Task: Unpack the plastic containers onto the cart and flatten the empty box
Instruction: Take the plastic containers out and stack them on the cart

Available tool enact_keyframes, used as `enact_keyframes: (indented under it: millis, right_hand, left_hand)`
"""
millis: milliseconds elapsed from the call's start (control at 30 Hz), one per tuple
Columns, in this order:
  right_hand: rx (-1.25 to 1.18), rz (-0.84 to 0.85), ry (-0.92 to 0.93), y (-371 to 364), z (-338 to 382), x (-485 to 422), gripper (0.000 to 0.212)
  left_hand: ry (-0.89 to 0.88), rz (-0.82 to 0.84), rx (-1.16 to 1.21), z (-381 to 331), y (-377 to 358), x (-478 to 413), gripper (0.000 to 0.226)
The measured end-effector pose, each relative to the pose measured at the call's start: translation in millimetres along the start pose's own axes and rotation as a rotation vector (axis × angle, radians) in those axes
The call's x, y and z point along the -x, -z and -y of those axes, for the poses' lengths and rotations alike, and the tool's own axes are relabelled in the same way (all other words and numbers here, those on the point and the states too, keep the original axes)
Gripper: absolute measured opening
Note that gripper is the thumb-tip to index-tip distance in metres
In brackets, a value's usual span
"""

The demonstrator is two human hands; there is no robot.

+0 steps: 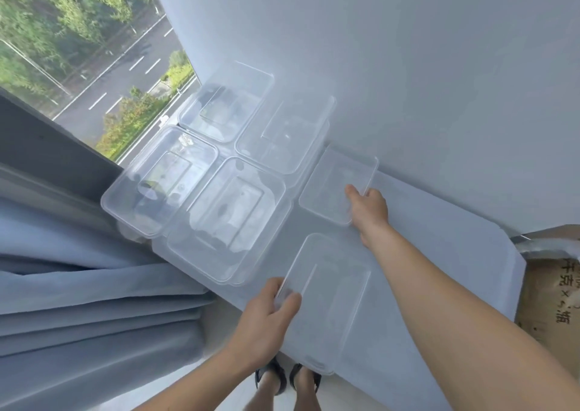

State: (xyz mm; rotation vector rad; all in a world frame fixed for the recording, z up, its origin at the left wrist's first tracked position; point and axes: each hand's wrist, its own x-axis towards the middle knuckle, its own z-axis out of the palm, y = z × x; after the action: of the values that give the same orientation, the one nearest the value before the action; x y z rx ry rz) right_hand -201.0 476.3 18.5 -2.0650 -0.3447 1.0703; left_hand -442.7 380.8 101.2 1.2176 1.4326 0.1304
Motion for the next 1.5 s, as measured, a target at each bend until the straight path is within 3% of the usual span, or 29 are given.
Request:
enact_keyframes:
  millis: [200, 367, 567, 633, 733, 867, 967, 1133, 1300, 1500]
  right_hand:
    - [0.160, -0.010, 0.022, -6.5, -0.9, -4.4, 0.054]
    - [0.145, 0.043, 0.025, -4.3, 0.9, -4.5, 0.038]
    - [0.049, 0.064, 0.025, 25.8, 3.5, 23.6, 0.048]
    - [-0.045, 0.069, 0.038, 45.5, -1.6, 48.3, 0.040]
    - [-0.171, 0.184, -0.013, 73.6, -14.6, 92.6, 0.033]
    - [-0.138, 0.384, -0.022, 89.4, -18.9, 134.4, 0.051]
    - [-0.094, 0.346, 0.063, 86.8, -3.0, 135.4, 0.025]
    - [-0.098, 0.203, 0.119, 70.0, 28.5, 91.7, 0.011]
    - [-0.059, 0.200, 0.074, 47.8, 37.5, 53.8, 0.037]
    - [-0.031, 0.213, 0.047, 38.1, 41.1, 35.0, 0.048]
  left_hand:
    - [0.013, -0.039, 0.019, 0.5, -1.8, -8.2, 0.035]
    - [0.005, -0.050, 0.038, -4.3, -0.7, -10.0, 0.036]
    - [-0.023, -0.047, 0.044, -15.9, -2.4, -8.0, 0.033]
    - [-0.031, -0.034, 0.043, -22.0, -4.0, -6.0, 0.031]
    - [-0.049, -0.039, 0.077, -33.9, -7.1, -4.0, 0.032]
    - [-0.071, -0.035, 0.137, -57.6, -14.3, -10.7, 0.026]
    - [-0.101, -0.020, 0.196, -77.0, -18.9, -22.2, 0.008]
    - [-0.066, -0.024, 0.338, -90.9, -21.0, -38.9, 0.022]
    - [0.032, -0.079, 0.437, -92.3, -30.3, -58.2, 0.018]
    - [0.059, -0.103, 0.497, -98.5, -34.7, -74.0, 0.015]
